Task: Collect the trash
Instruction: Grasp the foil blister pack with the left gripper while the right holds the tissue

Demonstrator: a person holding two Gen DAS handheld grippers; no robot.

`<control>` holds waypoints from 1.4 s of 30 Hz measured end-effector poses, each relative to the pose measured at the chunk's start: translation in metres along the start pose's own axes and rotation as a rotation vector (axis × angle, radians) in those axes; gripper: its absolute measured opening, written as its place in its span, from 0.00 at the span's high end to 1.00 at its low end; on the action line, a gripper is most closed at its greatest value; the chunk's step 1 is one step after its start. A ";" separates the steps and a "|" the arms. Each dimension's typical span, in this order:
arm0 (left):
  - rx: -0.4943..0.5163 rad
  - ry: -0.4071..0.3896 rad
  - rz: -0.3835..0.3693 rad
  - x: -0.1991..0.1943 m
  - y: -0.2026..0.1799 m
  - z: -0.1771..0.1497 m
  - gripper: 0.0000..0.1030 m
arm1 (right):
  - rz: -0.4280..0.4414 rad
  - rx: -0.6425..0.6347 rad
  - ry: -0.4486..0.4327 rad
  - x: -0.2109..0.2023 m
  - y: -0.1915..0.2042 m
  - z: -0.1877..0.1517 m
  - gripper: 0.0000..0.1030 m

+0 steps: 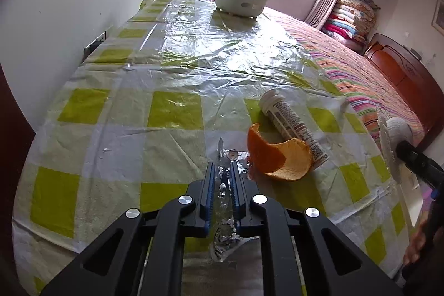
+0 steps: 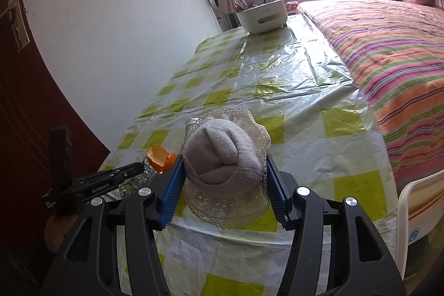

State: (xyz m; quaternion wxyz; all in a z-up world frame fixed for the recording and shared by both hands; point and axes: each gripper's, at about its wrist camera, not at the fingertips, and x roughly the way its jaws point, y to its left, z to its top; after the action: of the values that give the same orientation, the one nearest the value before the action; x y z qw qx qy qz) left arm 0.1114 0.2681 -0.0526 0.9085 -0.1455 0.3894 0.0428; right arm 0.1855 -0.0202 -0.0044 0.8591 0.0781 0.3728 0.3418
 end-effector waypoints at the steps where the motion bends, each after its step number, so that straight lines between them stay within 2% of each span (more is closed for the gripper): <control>1: 0.002 -0.003 -0.003 -0.002 -0.002 -0.001 0.89 | -0.003 0.003 -0.006 -0.001 -0.002 0.000 0.47; 5: 0.011 -0.023 -0.014 -0.010 -0.007 0.000 0.93 | -0.010 0.009 -0.021 -0.006 -0.005 0.000 0.47; 12: 0.073 -0.097 -0.002 -0.031 -0.024 0.002 0.94 | -0.017 0.013 -0.035 -0.014 -0.011 -0.002 0.47; 16: 0.074 -0.082 0.031 -0.031 -0.020 0.002 0.93 | -0.021 0.012 -0.043 -0.017 -0.014 -0.003 0.47; 19: 0.074 -0.031 0.037 -0.021 -0.018 0.001 0.89 | -0.018 0.017 -0.042 -0.017 -0.012 -0.003 0.47; 20: 0.070 -0.007 0.041 -0.016 -0.018 -0.001 0.80 | -0.018 0.016 -0.042 -0.017 -0.011 -0.003 0.47; 21: 0.067 0.005 0.041 -0.014 -0.018 -0.002 0.60 | -0.016 0.012 -0.041 -0.017 -0.010 -0.003 0.47; 23: 0.057 0.001 0.032 -0.013 -0.019 -0.004 0.36 | -0.017 0.005 -0.041 -0.016 -0.009 -0.003 0.47; 26: 0.083 -0.024 0.039 -0.016 -0.023 -0.005 0.36 | -0.019 -0.002 -0.039 -0.016 -0.008 -0.004 0.47; 29: 0.076 -0.005 0.015 -0.012 -0.022 -0.005 0.38 | -0.014 0.002 -0.039 -0.017 -0.009 -0.004 0.47; 30: 0.064 0.021 0.000 -0.008 -0.020 -0.006 0.52 | -0.014 0.004 -0.042 -0.017 -0.011 -0.003 0.47; 31: 0.057 0.046 -0.006 -0.005 -0.019 -0.006 0.60 | -0.014 0.005 -0.043 -0.017 -0.011 -0.003 0.47; 32: 0.050 0.076 -0.007 0.000 -0.017 -0.007 0.76 | -0.014 0.006 -0.046 -0.018 -0.012 -0.003 0.47; 35: 0.039 0.085 -0.022 0.001 -0.015 -0.008 0.81 | -0.009 0.007 -0.056 -0.022 -0.012 -0.002 0.47; 36: 0.038 0.082 -0.022 0.000 -0.015 -0.008 0.88 | -0.009 0.007 -0.061 -0.023 -0.012 -0.002 0.47; 42: 0.093 0.020 -0.008 -0.012 -0.026 -0.009 0.90 | -0.012 0.014 -0.081 -0.031 -0.015 -0.002 0.47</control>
State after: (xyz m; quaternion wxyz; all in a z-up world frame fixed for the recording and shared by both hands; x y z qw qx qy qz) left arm 0.1018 0.2411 -0.0436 0.9106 -0.1053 0.3992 0.0196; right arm 0.1771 -0.0517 0.0063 0.8750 0.0959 0.3405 0.3306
